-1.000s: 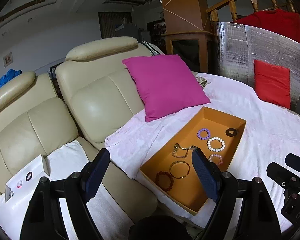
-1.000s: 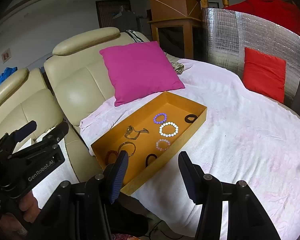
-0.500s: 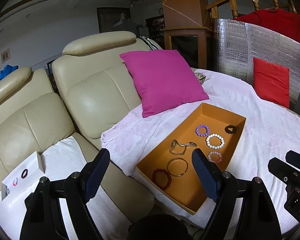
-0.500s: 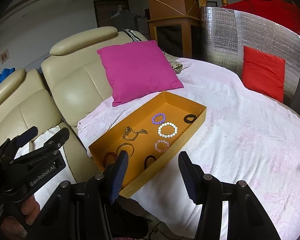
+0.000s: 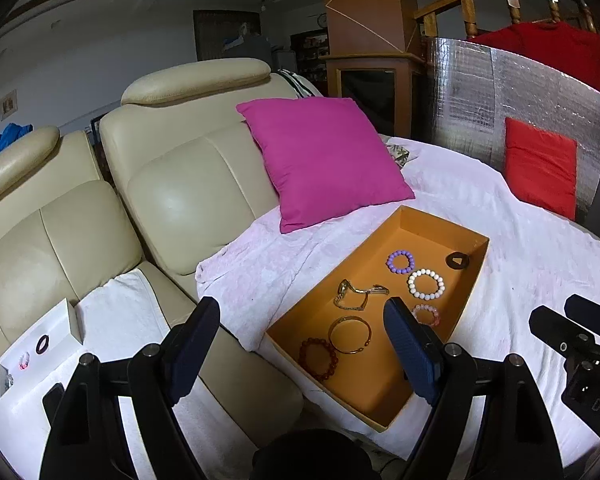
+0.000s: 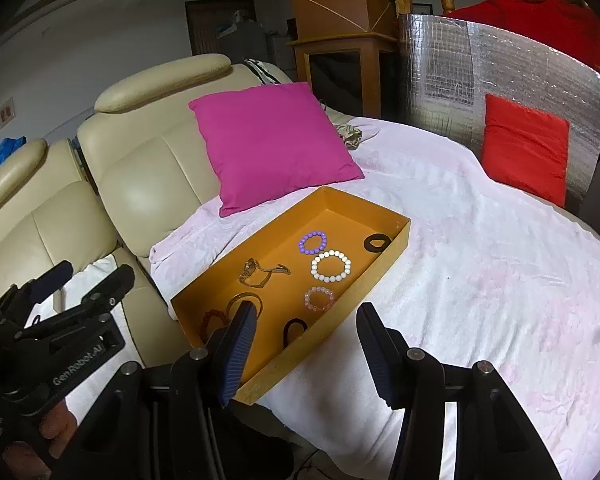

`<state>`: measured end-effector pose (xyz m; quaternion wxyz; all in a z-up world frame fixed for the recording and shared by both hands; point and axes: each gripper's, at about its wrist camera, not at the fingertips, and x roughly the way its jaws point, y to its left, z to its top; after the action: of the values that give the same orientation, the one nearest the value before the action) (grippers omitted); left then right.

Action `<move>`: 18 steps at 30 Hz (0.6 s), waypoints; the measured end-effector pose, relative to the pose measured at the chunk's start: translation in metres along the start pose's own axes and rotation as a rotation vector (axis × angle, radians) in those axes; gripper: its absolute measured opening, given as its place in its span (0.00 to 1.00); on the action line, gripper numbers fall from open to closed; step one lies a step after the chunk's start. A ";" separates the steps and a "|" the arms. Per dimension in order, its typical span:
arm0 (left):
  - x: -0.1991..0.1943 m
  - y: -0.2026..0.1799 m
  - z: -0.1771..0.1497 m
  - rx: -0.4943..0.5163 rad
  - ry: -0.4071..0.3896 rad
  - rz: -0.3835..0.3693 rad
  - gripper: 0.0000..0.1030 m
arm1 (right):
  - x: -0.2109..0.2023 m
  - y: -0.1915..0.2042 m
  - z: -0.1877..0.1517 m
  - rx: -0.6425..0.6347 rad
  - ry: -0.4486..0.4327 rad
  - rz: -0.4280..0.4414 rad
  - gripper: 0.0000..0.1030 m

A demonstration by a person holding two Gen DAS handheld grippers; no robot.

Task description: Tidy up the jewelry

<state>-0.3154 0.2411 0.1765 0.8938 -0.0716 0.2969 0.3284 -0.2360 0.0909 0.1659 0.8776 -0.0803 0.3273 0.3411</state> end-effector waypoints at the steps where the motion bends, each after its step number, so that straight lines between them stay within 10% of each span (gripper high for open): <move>1: 0.001 0.000 0.000 -0.001 0.002 -0.001 0.82 | 0.002 0.000 0.000 -0.001 0.001 -0.002 0.55; 18: 0.021 0.007 0.002 -0.016 0.033 0.005 0.82 | 0.029 0.006 0.004 -0.008 0.026 0.002 0.55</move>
<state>-0.3061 0.2592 0.1666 0.8872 -0.0834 0.3093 0.3319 -0.2220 0.1123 0.1512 0.8726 -0.0879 0.3372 0.3423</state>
